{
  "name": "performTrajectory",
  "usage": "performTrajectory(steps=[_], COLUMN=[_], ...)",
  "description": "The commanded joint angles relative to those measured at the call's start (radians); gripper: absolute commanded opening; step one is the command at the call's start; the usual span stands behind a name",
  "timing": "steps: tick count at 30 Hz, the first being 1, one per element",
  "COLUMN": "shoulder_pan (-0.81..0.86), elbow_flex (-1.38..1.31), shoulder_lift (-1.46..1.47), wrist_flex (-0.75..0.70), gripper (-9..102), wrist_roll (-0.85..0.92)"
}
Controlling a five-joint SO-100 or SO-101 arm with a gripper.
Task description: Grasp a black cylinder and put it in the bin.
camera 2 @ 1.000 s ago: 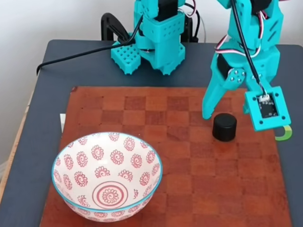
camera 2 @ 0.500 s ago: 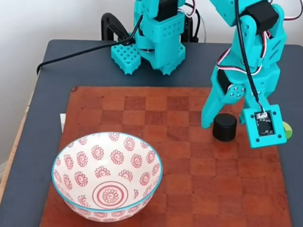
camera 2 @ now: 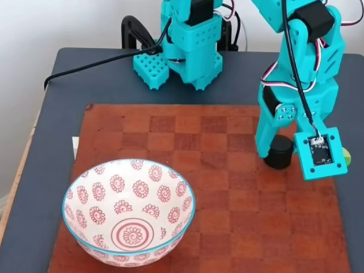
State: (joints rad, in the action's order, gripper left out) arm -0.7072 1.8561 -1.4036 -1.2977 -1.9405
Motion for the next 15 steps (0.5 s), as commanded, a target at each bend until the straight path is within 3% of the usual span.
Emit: performTrajectory(steps=[1,10,15], shoulder_pan=[0.002,0.026,0.057], elbow_flex=[-0.018,-0.046,-0.189], shoulder_lift=[-0.008,-0.026,-0.026], wrist_flex=[-0.011,-0.114,-0.273], gripper=[11,11,11], wrist_roll=[0.006,0.006,0.038])
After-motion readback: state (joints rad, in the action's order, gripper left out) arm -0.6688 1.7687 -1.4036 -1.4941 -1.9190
